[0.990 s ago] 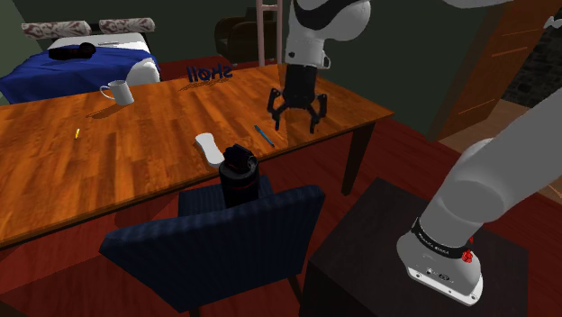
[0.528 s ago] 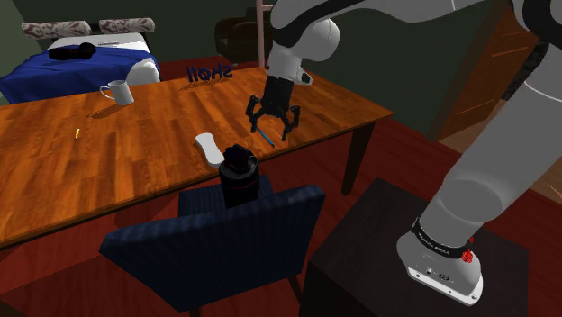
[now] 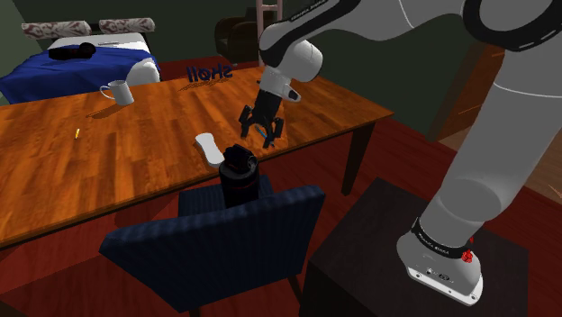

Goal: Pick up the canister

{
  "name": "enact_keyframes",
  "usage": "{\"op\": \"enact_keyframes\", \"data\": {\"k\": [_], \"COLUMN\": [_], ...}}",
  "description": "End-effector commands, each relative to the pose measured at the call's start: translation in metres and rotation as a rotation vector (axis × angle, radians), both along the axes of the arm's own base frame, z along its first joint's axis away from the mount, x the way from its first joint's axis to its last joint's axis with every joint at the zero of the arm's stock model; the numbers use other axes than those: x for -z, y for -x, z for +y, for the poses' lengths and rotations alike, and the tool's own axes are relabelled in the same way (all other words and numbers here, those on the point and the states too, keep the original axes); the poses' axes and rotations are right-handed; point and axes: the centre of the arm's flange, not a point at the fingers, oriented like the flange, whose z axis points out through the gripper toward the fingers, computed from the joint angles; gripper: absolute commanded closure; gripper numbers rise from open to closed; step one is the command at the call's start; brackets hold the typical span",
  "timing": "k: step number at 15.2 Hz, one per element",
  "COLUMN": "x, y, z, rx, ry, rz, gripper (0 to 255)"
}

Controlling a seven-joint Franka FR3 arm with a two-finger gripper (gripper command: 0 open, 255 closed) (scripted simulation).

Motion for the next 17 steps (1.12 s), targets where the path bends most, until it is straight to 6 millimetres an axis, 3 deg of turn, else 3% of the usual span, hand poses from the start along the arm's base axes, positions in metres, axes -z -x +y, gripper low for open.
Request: {"op": "enact_keyframes", "data": {"k": [1,5,7,8,17], "x": [0.011,0.035,0.035,0.035,0.035], "y": [-0.002,-0.002,-0.002,-0.001,-0.002], "z": [-0.001,-0.001,-0.001,-0.001,-0.001], "rx": [0.009,0.009,0.009,0.009,0.009], "ry": [-0.002,-0.002,-0.002,-0.002,-0.002], "rz": [0.002,0.002,0.002,0.002,0.002], "gripper": [0,0,0,255,255]}}
